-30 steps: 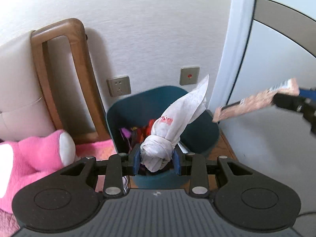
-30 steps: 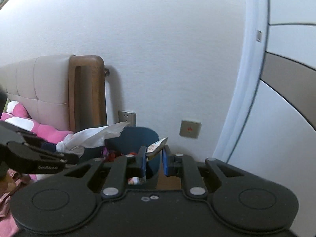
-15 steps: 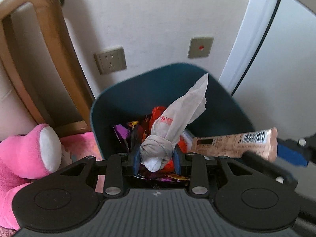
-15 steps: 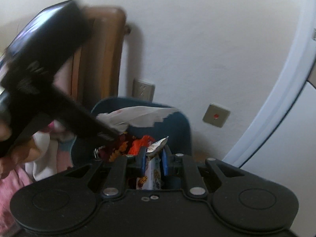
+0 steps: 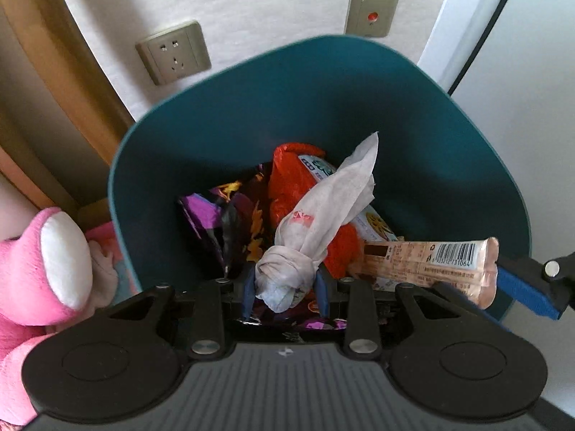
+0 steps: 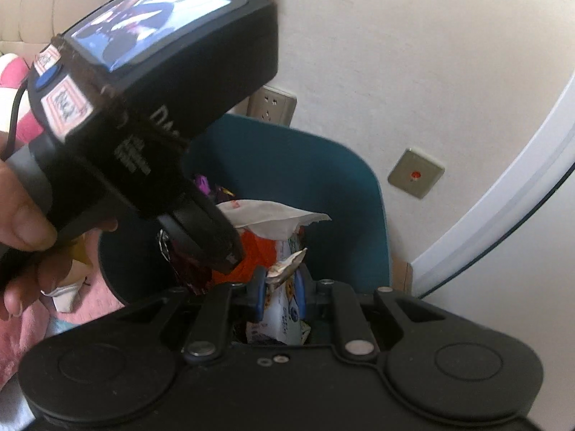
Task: Collect trash
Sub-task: 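Open the left tool dropping the tissue while right releases the yellow wrapper into the bin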
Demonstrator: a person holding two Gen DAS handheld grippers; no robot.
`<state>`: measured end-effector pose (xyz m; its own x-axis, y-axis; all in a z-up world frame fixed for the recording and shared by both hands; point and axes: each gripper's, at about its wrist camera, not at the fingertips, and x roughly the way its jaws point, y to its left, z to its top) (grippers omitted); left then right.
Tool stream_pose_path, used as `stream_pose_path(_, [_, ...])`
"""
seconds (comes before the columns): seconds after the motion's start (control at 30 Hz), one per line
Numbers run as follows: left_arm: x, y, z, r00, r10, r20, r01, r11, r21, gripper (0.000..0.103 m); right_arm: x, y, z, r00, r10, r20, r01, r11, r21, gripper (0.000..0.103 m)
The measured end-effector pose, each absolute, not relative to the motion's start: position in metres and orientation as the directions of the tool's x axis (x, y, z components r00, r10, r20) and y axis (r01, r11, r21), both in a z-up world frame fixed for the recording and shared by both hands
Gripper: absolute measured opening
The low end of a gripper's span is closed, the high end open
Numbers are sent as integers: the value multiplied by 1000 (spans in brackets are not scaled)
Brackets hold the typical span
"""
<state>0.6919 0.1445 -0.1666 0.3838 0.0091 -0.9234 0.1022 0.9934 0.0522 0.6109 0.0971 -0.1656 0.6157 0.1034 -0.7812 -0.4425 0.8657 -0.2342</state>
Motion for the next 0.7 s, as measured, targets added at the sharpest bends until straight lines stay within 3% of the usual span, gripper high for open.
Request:
stream_pose_path(0.13, [696, 143, -175, 353, 9, -936, 98, 994, 47, 33, 618, 96, -171, 585, 95, -805, -441, 870, -218, 17])
stream_pose_path(0.27, [692, 142, -175, 365, 1, -931, 110, 993, 44, 44, 615, 97, -174, 580, 89, -810, -443, 869, -221, 20])
stream_pose_path(0.4, [685, 141, -171, 390, 0, -921, 123, 991, 51, 45, 609, 94, -170, 580, 90, -810, -438, 872, -217, 23])
stream_pose_path(0.6, [666, 141, -149, 439, -34, -898, 122, 992, 22, 47, 604, 81, -157, 586, 125, -801, -419, 892, -168, 29])
stream_pose_path(0.7, [651, 140, -133, 482, -49, -875, 132, 991, 18, 53, 599, 73, -149, 591, 143, -794, -419, 895, -151, 33])
